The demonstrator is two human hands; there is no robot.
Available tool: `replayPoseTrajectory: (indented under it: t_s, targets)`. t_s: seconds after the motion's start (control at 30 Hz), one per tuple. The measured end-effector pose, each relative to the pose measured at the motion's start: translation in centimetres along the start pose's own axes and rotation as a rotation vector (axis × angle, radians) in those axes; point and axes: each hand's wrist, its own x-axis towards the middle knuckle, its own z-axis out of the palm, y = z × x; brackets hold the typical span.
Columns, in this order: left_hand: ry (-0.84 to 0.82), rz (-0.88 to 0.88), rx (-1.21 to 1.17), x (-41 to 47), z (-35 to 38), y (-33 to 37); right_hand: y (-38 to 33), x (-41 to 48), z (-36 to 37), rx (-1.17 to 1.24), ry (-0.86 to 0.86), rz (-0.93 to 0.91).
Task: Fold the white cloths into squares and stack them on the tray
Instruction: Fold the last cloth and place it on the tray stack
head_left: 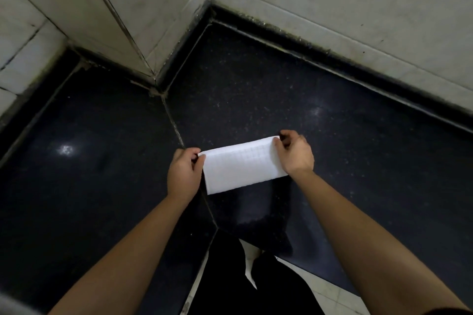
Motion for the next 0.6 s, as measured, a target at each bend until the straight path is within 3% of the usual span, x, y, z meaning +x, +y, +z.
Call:
replayPoseTrajectory:
  t_s: [0.13, 0.23, 0.33, 0.43, 0.6]
  targets:
    - [0.013, 0.329, 0.388, -1.5, -0.1, -0.2, 0.4, -1.7, 0.5, -0.259, 0.170, -0.369]
    - [-0.112, 0.449, 0.557, -1.9, 0.7, -0.1, -0.5, -2.7, 2.7, -0.418, 0.075, -0.617]
    - [-0.189, 0.463, 0.657, -2.3, 1.5, -1.4, -2.2, -3.9, 5.9, -0.509, -0.051, -0.740]
    - [-0.200, 0.456, 0.707, -2.2, 1.9, -2.1, -1.8, -3.3, 7.1, -0.610, -0.089, -0.798]
    - [-0.183, 0.466, 0.752, -1.9, 2.8, -2.3, 2.2, 0.6, 3.9, -0.689, -0.061, -0.654]
